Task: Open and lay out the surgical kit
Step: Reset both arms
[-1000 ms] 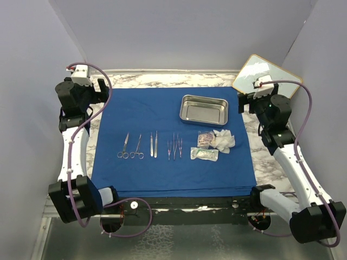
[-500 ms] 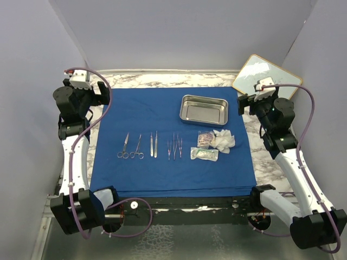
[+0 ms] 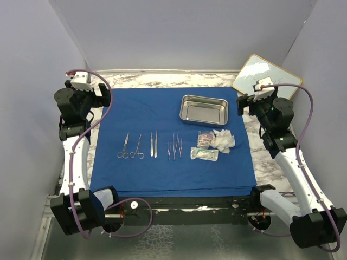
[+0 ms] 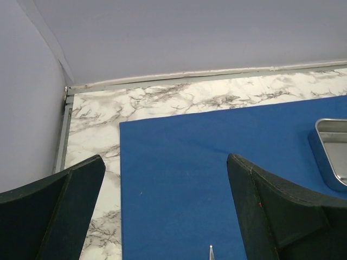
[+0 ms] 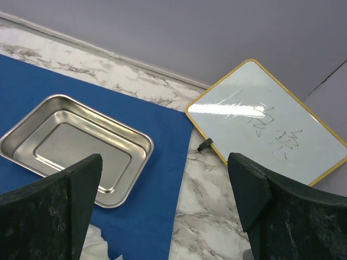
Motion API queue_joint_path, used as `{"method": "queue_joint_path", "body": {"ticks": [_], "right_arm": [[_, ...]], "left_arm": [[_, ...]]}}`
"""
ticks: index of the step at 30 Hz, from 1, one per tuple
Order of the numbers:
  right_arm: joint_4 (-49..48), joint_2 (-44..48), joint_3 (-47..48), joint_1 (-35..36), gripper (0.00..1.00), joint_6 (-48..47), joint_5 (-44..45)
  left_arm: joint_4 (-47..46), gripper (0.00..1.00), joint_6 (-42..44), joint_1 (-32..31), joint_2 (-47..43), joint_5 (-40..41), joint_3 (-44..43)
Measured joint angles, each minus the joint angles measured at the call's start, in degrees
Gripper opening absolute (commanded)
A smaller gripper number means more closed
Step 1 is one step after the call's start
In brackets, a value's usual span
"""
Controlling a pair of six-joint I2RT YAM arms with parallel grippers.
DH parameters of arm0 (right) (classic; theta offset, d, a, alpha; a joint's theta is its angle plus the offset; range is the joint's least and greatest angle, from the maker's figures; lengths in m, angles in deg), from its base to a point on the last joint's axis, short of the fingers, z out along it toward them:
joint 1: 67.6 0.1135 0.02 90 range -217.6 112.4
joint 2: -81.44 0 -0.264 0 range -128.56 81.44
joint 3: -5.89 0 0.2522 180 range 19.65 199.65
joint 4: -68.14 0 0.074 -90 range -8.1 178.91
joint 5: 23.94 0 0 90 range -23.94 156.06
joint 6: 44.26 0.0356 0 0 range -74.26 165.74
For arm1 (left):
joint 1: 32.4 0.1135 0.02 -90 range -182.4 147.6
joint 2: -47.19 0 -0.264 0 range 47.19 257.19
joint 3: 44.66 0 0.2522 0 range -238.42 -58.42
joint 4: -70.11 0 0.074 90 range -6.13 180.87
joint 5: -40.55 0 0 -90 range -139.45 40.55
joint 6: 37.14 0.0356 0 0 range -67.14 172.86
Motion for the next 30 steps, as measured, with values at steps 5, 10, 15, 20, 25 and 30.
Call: {"method": "queue_joint_path", "body": {"ticks": [5, 10, 15, 20, 25, 30], "right_arm": [[0.2, 0.0, 0.0, 0.0, 1.0, 0.0, -0.2], [0.2, 0.0, 0.0, 0.0, 1.0, 0.3, -0.2], [0.2, 0.0, 0.0, 0.0, 1.0, 0.3, -0.4], [0.5, 0.0, 0.0, 0.0, 1.0, 0.3, -0.4], [0.6, 0.0, 0.0, 0.0, 1.0, 0.3, -0.4], [0.8, 0.0, 0.0, 0.0, 1.0, 0.3, -0.4]], "left_arm": [[-0.2, 0.99, 0.0, 0.0, 0.0, -0.1, 0.0], [0.2, 0.99, 0.0, 0.0, -0.1, -0.1, 0.0], [0.2, 0.99, 0.0, 0.0, -0.3, -0.1, 0.0], [0.2, 0.99, 0.0, 0.0, -0.3, -0.1, 0.0], [0.2, 0.99, 0.0, 0.0, -0.3, -0.1, 0.0], [0.2, 0.99, 0.0, 0.0, -0.3, -0.1, 0.0]]}}
